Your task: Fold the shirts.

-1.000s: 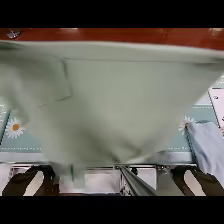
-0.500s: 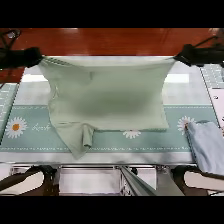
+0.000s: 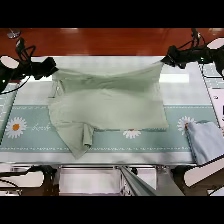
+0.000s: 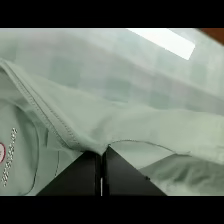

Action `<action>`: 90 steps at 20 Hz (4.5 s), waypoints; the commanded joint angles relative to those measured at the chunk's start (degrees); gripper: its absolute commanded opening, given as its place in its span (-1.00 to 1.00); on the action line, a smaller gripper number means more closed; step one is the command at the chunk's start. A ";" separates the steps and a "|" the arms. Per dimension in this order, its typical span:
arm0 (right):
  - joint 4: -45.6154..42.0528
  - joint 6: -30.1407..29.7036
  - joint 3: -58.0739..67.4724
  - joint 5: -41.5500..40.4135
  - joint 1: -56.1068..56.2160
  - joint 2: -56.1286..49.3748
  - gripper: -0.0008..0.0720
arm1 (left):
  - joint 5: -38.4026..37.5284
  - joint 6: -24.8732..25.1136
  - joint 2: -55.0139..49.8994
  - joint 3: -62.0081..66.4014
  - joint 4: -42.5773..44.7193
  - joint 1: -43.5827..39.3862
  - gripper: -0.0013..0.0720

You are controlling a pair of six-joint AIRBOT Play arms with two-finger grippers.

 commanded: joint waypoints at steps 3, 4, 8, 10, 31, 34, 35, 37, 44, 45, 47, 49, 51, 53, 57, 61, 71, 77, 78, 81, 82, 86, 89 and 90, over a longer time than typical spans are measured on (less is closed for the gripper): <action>-11.04 -0.79 -1.31 16.33 -1.03 -0.63 -0.90 | -18.82 5.31 -2.40 -0.15 2.21 2.91 -0.90; -12.26 -0.94 -2.82 16.85 -0.57 -0.68 -0.90 | -20.70 5.49 -3.32 -0.17 3.15 3.02 -0.90; -13.07 -1.09 -8.13 14.10 0.76 -0.76 -0.90 | -23.91 5.53 -6.23 -0.13 5.25 3.30 -0.90; -12.98 -0.28 -8.11 13.53 0.76 -0.76 -0.34 | -24.52 5.53 -6.32 -0.07 5.20 3.74 -0.76; 4.15 -15.32 -64.32 2.91 -14.23 41.75 0.73 | -26.40 14.29 24.30 -49.86 -7.37 27.47 0.95; 4.39 -15.26 -64.74 3.04 -14.23 41.75 0.73 | -19.23 16.96 24.17 -52.70 -14.21 22.97 0.95; 4.90 -15.26 -64.74 3.04 -14.23 41.75 0.73 | -17.40 16.90 24.06 -53.40 -15.91 20.98 0.95; 4.33 -15.19 -64.46 2.93 -14.27 41.75 0.73 | -14.84 16.70 24.06 -53.55 -16.90 16.28 0.93; -16.90 -2.58 -64.67 5.38 -14.23 41.70 0.74 | -17.44 19.52 24.13 -51.47 -16.90 13.22 -0.90; -16.22 -2.58 -65.79 5.73 -14.21 41.68 0.73 | -17.49 19.96 24.13 -51.47 -16.90 13.22 -0.90; -13.86 -2.75 -67.41 6.01 -14.21 40.87 0.73 | -17.62 20.15 24.13 -51.49 -16.90 13.22 -0.90; -11.10 -3.06 -67.52 4.46 -14.21 39.43 0.73 | -17.62 20.13 24.13 -51.47 -16.90 13.22 -0.90; -6.99 -3.78 -67.34 2.29 -14.08 37.42 0.73 | -17.62 20.13 24.13 -51.49 -16.87 13.22 -0.90; -0.57 -7.48 -67.23 -0.17 -11.30 35.01 0.74 | -17.55 20.13 24.11 -51.54 -16.90 12.92 -0.90; 0.63 -5.77 -63.34 -5.79 -4.20 29.46 0.70 | -17.88 20.11 24.11 -51.52 -16.92 12.04 -0.90; 0.46 -8.50 -58.12 -2.82 -3.13 27.78 -0.90 | -19.71 20.13 24.13 -49.33 -16.90 12.15 -0.90; -1.03 -6.05 -32.61 -0.31 -3.08 21.00 -0.90 | -16.48 14.51 13.31 -22.21 -17.33 10.75 -0.90; -2.40 -3.58 -17.62 1.55 -1.92 9.60 -0.90 | -16.28 10.69 -4.31 -0.96 -17.31 6.73 -0.90; -2.34 -3.06 -15.56 1.57 -1.70 7.32 -0.90 | -16.26 9.38 -7.26 2.36 -17.31 6.69 -0.90; -1.73 -1.14 -10.62 1.16 -0.44 1.16 -0.90 | -16.85 8.07 -14.05 9.88 -17.31 6.27 -0.90; -1.68 -0.44 -9.16 0.52 -0.22 -0.74 -0.90 | -16.90 8.04 -15.87 11.45 -17.31 5.97 -0.90; 1.31 1.66 -5.14 -0.66 -0.07 -5.22 -0.25 | -18.82 8.02 -19.30 12.87 -17.29 5.38 -0.09; 2.03 -1.84 -2.86 1.53 -2.14 -4.66 0.75 | -26.60 7.39 -19.39 15.56 -14.16 8.39 0.95; 1.40 -1.79 -1.99 3.39 -3.67 -4.35 0.74 | -30.62 4.04 -19.32 17.57 -10.73 10.64 0.95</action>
